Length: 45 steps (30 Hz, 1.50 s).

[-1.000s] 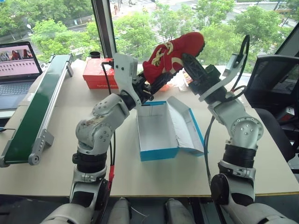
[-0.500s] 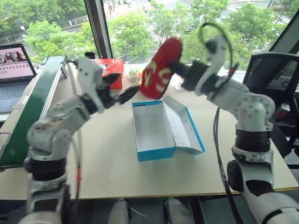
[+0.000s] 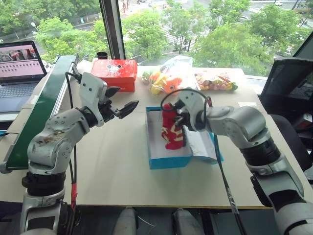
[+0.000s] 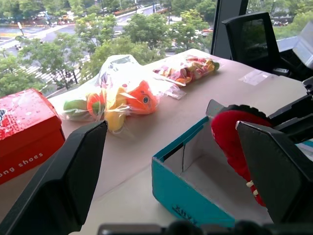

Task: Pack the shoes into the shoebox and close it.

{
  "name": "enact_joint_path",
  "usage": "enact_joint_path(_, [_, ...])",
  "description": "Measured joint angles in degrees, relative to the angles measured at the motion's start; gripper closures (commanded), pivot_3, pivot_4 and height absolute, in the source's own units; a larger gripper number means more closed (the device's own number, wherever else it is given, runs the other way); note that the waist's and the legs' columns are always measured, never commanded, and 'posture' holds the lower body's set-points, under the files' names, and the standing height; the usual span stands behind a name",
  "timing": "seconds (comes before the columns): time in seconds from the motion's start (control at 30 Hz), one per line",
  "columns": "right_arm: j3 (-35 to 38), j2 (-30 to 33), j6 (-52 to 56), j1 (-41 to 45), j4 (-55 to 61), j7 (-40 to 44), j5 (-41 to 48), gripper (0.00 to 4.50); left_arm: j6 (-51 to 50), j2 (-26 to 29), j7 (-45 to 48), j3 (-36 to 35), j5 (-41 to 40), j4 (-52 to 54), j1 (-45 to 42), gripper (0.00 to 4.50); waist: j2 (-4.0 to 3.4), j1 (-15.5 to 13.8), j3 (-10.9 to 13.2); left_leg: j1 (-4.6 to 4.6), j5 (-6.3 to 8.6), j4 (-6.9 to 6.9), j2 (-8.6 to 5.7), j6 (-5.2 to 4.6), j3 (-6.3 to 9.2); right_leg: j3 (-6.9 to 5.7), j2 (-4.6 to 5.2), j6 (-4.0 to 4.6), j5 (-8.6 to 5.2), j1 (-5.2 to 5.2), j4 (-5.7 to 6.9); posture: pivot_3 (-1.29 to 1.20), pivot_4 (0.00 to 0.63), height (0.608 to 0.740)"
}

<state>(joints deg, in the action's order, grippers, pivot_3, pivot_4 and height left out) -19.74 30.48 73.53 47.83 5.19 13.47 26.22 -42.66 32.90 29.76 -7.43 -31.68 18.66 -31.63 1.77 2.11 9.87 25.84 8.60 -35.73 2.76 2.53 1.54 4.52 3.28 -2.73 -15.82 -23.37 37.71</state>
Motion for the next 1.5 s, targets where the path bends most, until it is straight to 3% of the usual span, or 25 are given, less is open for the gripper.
enact_joint_path(0.23, [0.4, -1.0, -0.5, -1.2, 0.0, 0.0, -4.3, 0.2, 0.0, 0.1, 0.2, 0.0, 0.1, 0.0, -0.3, 0.0, 0.0, 0.0, 0.0, -0.01, 0.0, -0.04, 0.0, 0.0, 0.02, -0.02, 0.0, 0.0, 0.0, 0.02, 0.03, 0.0, 0.15, 0.739])
enact_joint_path(0.27, [0.3, -1.1, -0.9, -1.2, 0.0, 0.0, -5.1, 0.02, 0.0, 0.5, 0.5, 0.0, 0.1, -0.1, -0.3, 0.0, 0.0, 0.0, 0.0, -0.01, 0.0, -0.04, 0.0, 0.0, 0.02, -0.02, 0.0, 0.0, 0.0, 0.02, 0.03, 0.0, 0.15, 0.739])
enact_joint_path(0.5, [2.9, -2.8, -3.4, 1.1, 1.7, 0.4, -7.9, 0.02, 0.4, 6.3, 1.2, -1.7, 3.5, -5.2, 1.4, 0.0, 0.0, 0.5, 0.0, -0.06, 0.0, -0.02, 0.02, 0.0, 0.01, -0.01, -0.03, 0.0, 0.0, -0.05, 0.18, 0.0, 0.15, 0.739])
enact_joint_path(0.67, [8.5, -7.6, -13.9, 1.8, 4.4, 4.1, -6.8, 0.02, 1.5, 7.6, -1.0, -3.0, 7.2, -7.6, 3.7, 0.0, -0.01, 0.4, 0.0, -0.06, 0.0, -0.02, 0.02, 0.0, 0.01, -0.02, -0.01, 0.0, 0.0, -0.03, 0.17, 0.0, 0.15, 0.739])
enact_joint_path(0.73, [9.3, -7.2, -17.3, 1.9, 4.9, 7.4, -6.3, 0.02, 1.7, 6.9, -3.4, -4.2, 8.9, -9.1, 5.5, 0.0, -0.01, 0.4, 0.0, -0.06, 0.0, -0.02, 0.02, 0.0, 0.02, -0.03, -0.01, 0.0, 0.0, -0.03, 0.18, 0.0, 0.15, 0.739])
enact_joint_path(0.83, [7.2, -4.1, -24.6, 0.4, 4.7, 12.9, -8.2, 0.02, 3.4, 1.8, -11.5, -9.5, 11.1, -11.2, 6.6, 0.0, 0.02, -0.2, 0.0, -0.06, 0.0, -0.1, 0.01, 0.0, 0.07, -0.17, 0.03, 0.0, 0.0, 0.06, 0.15, 0.0, 0.15, 0.739])
enact_joint_path(1.0, [8.6, -6.2, -29.8, -3.4, 3.2, 23.2, -3.3, 0.02, 5.0, -2.0, -19.3, -13.3, 14.2, -11.6, 12.0, 0.0, 0.05, 0.2, 0.0, -0.13, 0.0, -0.08, 0.05, 0.0, 0.09, -0.16, 0.02, 0.02, 0.01, 0.09, 0.23, 0.0, 0.15, 0.739])
enact_joint_path(1.1, [8.7, -7.7, -31.1, -4.4, 4.2, 28.7, 0.0, 0.02, 7.5, -1.6, -21.7, -15.7, 15.9, -11.9, 12.6, 0.0, 0.07, 0.3, 0.0, -0.17, 0.0, -0.09, 0.05, 0.01, 0.14, -0.2, 0.0, 0.03, 0.02, 0.09, 0.29, 0.0, 0.15, 0.739])
enact_joint_path(1.27, [9.1, -12.1, -33.8, -5.5, 4.4, 30.2, 1.1, 0.02, 14.7, 0.2, -23.8, -20.8, 18.4, -14.2, 14.0, 0.0, 0.07, 0.3, 0.0, -0.4, 0.0, -0.06, 0.06, 0.02, 0.12, -0.2, 0.01, 0.04, 0.02, 0.26, 0.3, 0.0, 0.15, 0.739])
enact_joint_path(1.5, [6.9, -15.6, -39.6, -7.9, 1.3, 29.3, -2.8, 0.02, 21.5, -1.0, -23.7, -22.0, 18.8, -20.5, 16.4, 0.0, 0.19, -0.1, -0.1, -0.38, -0.02, -0.06, 0.05, 0.05, 0.13, -0.28, 0.03, 0.04, 0.02, 0.26, 0.29, 0.0, 0.15, 0.739])
